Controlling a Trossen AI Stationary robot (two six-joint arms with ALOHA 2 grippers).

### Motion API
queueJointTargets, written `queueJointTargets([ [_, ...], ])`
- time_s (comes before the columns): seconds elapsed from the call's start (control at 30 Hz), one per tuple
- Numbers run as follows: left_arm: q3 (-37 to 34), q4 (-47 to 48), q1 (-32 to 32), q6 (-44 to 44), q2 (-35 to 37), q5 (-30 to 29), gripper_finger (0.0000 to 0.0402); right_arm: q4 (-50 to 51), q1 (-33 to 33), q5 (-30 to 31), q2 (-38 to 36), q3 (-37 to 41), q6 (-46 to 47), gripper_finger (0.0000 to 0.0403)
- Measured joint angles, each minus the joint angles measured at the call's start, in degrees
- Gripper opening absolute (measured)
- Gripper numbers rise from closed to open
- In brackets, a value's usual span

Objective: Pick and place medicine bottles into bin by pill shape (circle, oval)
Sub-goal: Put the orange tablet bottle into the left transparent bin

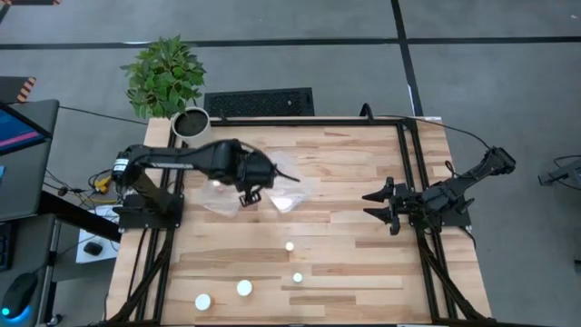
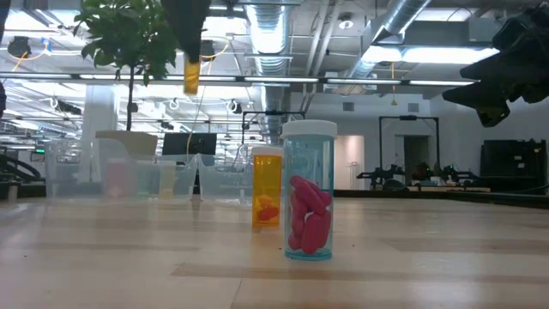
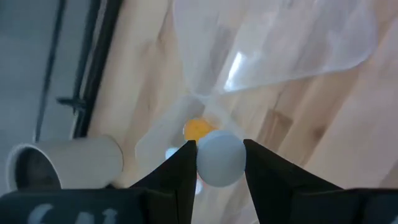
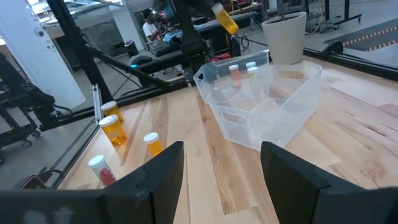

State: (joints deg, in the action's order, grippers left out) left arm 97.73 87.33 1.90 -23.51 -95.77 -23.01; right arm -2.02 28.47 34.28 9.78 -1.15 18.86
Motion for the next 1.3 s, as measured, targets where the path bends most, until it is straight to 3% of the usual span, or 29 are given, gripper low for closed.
queueJointTargets([
  [0.2, -11.98, -7.61, -4.79, 4.13, 3.88, 5.98, 0.0112, 0.01, 0.00, 0.02, 0.00, 0.00, 0.01, 0.0226],
  [0.47, -34.33, -23.25, -10.63, 0.16, 21.08, 13.67, 0.0112, 0.02, 0.00, 0.02, 0.02, 0.02, -2.58, 0.0226],
  [0.63, -42.81, -28.35, -12.95, -2.60, 26.60, 16.59, 0.0112, 0.02, 0.00, 0.02, 0.01, 0.00, -2.81, 0.0226],
  [1.3, -44.50, -35.66, -12.86, 3.60, 12.13, 19.27, 0.0112, 0.00, 0.00, 0.02, 0.00, 0.00, -2.85, 0.0226],
])
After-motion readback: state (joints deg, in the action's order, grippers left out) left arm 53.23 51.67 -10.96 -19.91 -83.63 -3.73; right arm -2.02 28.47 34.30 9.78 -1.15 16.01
